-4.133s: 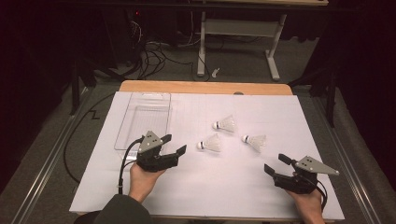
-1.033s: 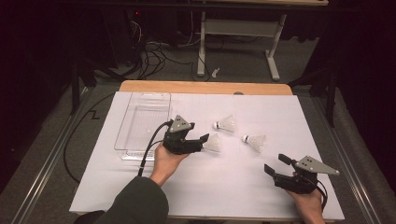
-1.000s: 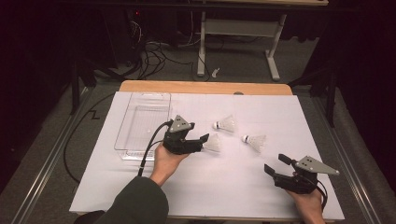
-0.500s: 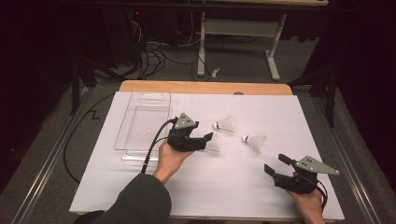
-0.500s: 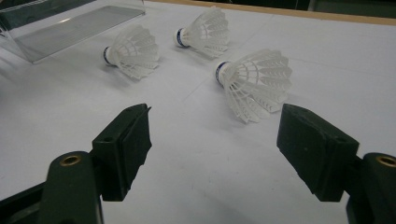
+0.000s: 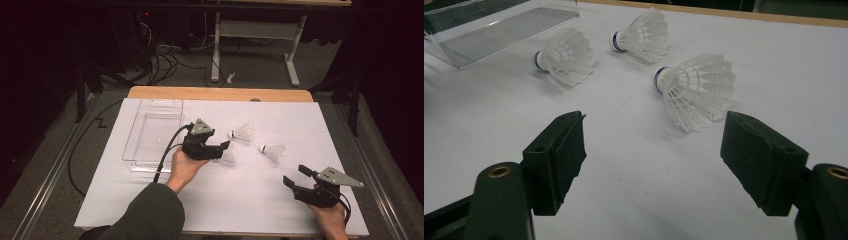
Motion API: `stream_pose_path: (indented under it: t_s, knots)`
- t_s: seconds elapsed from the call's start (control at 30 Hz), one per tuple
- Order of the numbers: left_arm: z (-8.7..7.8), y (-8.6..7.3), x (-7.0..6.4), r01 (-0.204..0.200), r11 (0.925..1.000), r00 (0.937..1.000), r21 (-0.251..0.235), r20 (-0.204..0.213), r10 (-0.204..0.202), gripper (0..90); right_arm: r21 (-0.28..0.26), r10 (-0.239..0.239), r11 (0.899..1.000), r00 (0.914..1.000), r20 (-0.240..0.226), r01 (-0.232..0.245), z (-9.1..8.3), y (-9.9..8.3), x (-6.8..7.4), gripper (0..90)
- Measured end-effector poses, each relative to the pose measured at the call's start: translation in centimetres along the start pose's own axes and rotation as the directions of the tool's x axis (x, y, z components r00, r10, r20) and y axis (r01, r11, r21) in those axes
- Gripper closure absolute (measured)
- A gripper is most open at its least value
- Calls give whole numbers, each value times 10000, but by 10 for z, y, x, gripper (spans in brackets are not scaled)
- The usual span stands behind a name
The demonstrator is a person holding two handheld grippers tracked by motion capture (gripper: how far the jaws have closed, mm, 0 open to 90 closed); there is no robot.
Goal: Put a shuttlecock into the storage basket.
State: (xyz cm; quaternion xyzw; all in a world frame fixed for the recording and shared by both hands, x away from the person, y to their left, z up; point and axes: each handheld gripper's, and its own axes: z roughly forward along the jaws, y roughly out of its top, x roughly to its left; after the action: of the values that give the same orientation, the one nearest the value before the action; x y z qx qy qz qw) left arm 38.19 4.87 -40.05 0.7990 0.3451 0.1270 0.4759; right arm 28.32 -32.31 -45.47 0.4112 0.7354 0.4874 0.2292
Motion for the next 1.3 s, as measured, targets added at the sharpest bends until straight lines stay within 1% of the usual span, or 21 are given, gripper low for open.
stream_pose_path:
  t_s: [0.1,0.3,0.37,0.4,0.47,0.53,0.57,0.63,0.67,0.7,0.73,0.83,0.9,0.93,1.0,1.1,1.13,1.17,1.2,1.3]
  knots:
    - [0,2,0,65,9999,10000,97,42,-66,314,9,7,10000,10000,3,-7,0,0,0,264]
    - [1,8,1,232,9980,9997,581,37,-235,343,26,38,10000,10000,11,-38,0,0,0,264]
    - [2,10,2,301,9960,9995,840,73,-309,344,35,21,10000,10000,15,-21,0,0,0,264]
    - [2,10,2,301,9960,9995,840,73,-309,345,35,21,10000,10000,15,-21,0,0,0,264]
    - [2,11,4,411,9938,9991,1037,83,-422,347,43,32,10000,10000,12,-32,0,0,0,264]
    - [2,12,4,432,9934,9990,1060,76,-443,343,42,33,10000,10000,9,-33,0,0,0,264]
    - [2,14,6,545,9918,9985,1156,13,-550,340,58,40,10000,10000,18,-40,1,0,0,264]
    - [2,16,8,721,9888,9972,1305,105,-741,332,72,51,10000,10000,22,-52,1,0,0,264]
    - [2,16,8,721,9888,9972,1305,105,-741,330,72,30,10000,10000,19,-30,1,0,0,264]
    - [3,17,8,688,9869,9975,1461,70,-705,334,76,39,10000,10000,22,-39,1,0,0,264]
    - [3,17,8,688,9869,9975,1461,70,-705,334,73,23,10000,10000,23,-23,1,0,0,264]
    - [6,19,8,611,9803,9978,1876,127,-647,331,78,53,10000,10000,29,-53,1,0,0,264]
    - [8,20,8,571,9725,9977,2258,216,-636,329,83,24,10000,10000,29,-24,1,0,0,264]
    - [9,21,7,484,9675,9983,2483,207,-552,328,83,14,10000,10000,26,-14,1,0,0,264]
    - [10,22,6,192,9610,9996,2760,159,-245,322,84,13,10000,10000,28,-13,1,0,0,265]
    - [11,23,4,-54,9534,9998,3016,208,-9,319,81,44,10000,10000,37,-44,1,0,0,265]
    - [11,23,4,-54,9534,9998,3016,208,-9,319,81,44,10000,10000,37,-44,1,0,0,265]
    - [12,24,5,-101,9467,9996,3221,289,8,316,93,12,10000,10000,38,-12,1,0,0,266]
    - [13,24,6,-117,9423,9995,3345,316,12,314,91,4,10000,10000,39,-4,1,0,0,266]
    - [15,24,9,-76,9319,9991,3625,408,-77,307,90,1,10000,10000,47,-2,1,0,0,266]
